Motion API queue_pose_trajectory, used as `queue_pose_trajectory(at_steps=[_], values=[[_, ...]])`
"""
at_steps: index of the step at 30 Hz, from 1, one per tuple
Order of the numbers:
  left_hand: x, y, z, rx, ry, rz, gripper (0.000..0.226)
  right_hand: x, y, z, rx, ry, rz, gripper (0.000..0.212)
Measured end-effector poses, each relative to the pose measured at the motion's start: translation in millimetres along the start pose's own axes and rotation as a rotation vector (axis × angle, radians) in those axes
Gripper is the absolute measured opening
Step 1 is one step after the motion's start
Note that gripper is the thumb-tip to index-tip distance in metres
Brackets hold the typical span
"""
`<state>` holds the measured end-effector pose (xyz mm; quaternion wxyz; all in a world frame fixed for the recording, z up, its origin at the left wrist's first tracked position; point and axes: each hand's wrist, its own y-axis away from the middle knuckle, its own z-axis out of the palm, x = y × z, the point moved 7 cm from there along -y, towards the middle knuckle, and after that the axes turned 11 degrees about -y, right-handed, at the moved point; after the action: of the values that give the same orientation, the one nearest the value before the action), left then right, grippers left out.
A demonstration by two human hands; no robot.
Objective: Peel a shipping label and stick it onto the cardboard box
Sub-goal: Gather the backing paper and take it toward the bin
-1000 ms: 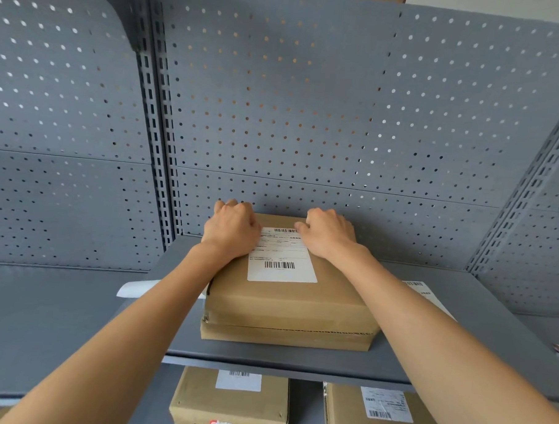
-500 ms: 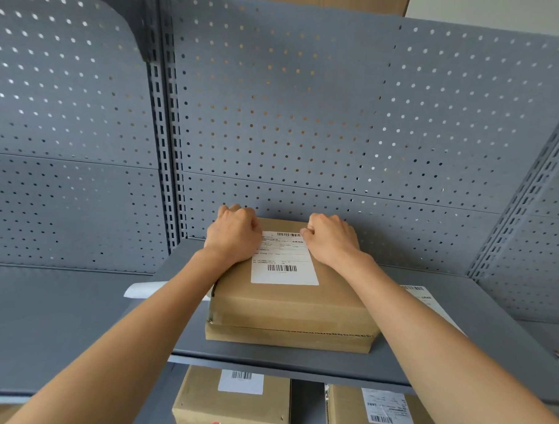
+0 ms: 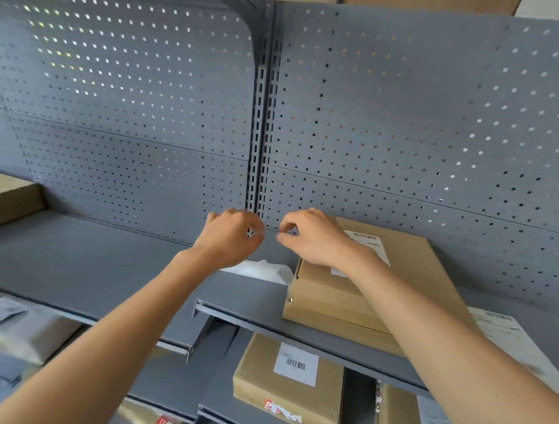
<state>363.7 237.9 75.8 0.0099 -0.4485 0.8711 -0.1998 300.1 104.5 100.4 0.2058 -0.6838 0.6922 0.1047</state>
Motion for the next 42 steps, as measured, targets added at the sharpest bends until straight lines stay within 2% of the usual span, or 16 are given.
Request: queue_pose_trajectory(at_steps=[4,8,11,13,14,16,18,21,25,28,31,33,37,42], values=[[-32.8,21.9,18.2,-0.161,-0.08,-0.035,0.03,-19.3,-10.8,31.1,-0.193,0.084,0.006,0.034],[-45.6,32.9,28.1,-0.228,-0.11,-0.025,0.035,-17.3,-16.0,54.4,-0.357,0.252,0.061,0.046],[-49.9,36.9,37.2,-0.224,-0.132,-0.022,0.026,-14.5,-18.3,63.5,-0.394,0.338,0.088,0.044],[-54.1,39.6,42.2,-0.186,-0.095,-0.042,0.021,-14.2,-19.8,67.8,-0.396,0.384,0.087,0.032],[-55.5,40.9,43.4,-0.167,-0.075,-0.048,0.02,-14.1,-20.5,69.9,-0.388,0.398,0.084,0.026],[-57.1,43.8,43.3,-0.122,-0.038,-0.049,0.018,-13.8,-18.9,71.3,-0.386,0.395,0.088,0.031],[-61.4,47.9,39.4,-0.074,0.008,-0.067,0.016,-18.8,-17.3,67.1,-0.35,0.354,0.065,0.021],[-72.6,56.1,20.3,0.013,0.059,-0.105,0.016,-32.2,-18.9,48.5,-0.246,0.255,0.017,0.029],[-93.1,82.0,-35.5,0.288,0.074,-0.143,0.011,-73.2,-22.6,25.3,-0.047,0.107,-0.122,0.028],[-115.8,121.9,-73.2,0.457,-0.018,-0.227,0.013,-122.5,-20.6,28.0,0.047,-0.006,-0.277,0.021],[-150.3,178.6,-94.5,0.556,-0.106,-0.353,0.017,-177.6,-14.7,58.7,0.073,-0.126,-0.445,0.017],[-176.2,221.7,-98.7,0.567,-0.158,-0.445,0.019,-212.4,-8.9,94.8,0.054,-0.189,-0.55,0.017],[-224.1,309.9,-88.8,0.535,-0.22,-0.637,0.02,-269.5,8.6,187.4,-0.053,-0.252,-0.699,0.02],[-271.7,400.9,-34.6,0.433,-0.248,-0.795,0.024,-297.0,28.7,308.5,-0.213,-0.293,-0.739,0.021]])
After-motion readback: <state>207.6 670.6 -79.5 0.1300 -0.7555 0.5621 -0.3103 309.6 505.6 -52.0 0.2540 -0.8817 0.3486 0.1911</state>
